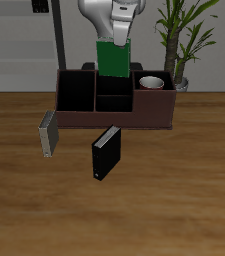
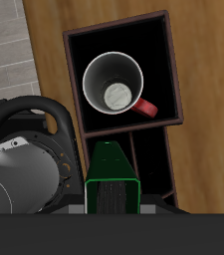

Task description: Place the red mug into the back desk caddy's right compartment and place the green book into the back desk caddy's back compartment

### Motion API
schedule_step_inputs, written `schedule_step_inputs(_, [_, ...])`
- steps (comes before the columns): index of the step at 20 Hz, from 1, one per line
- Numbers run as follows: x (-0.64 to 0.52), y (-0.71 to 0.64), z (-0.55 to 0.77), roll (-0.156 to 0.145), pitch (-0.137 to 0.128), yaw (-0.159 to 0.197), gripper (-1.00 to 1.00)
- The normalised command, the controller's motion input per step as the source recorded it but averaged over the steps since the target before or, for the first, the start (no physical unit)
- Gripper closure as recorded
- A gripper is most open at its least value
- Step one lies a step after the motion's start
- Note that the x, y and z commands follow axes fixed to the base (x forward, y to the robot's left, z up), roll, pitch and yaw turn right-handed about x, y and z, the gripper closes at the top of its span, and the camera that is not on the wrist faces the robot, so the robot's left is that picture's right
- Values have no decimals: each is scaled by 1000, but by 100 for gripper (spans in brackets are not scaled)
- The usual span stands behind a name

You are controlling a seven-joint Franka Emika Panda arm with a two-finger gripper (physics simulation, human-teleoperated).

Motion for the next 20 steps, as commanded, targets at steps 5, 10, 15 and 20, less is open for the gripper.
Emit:
schedule_step_inputs(5, [-67, 44, -107, 5, 33, 1, 100])
schedule_step_inputs(10, [90, -20, -151, -9, 26, 24, 100])
schedule_step_inputs(15, [15, -85, -94, -7, 22, 4, 100])
schedule_step_inputs(20, [44, -61, -124, -16, 27, 15, 100])
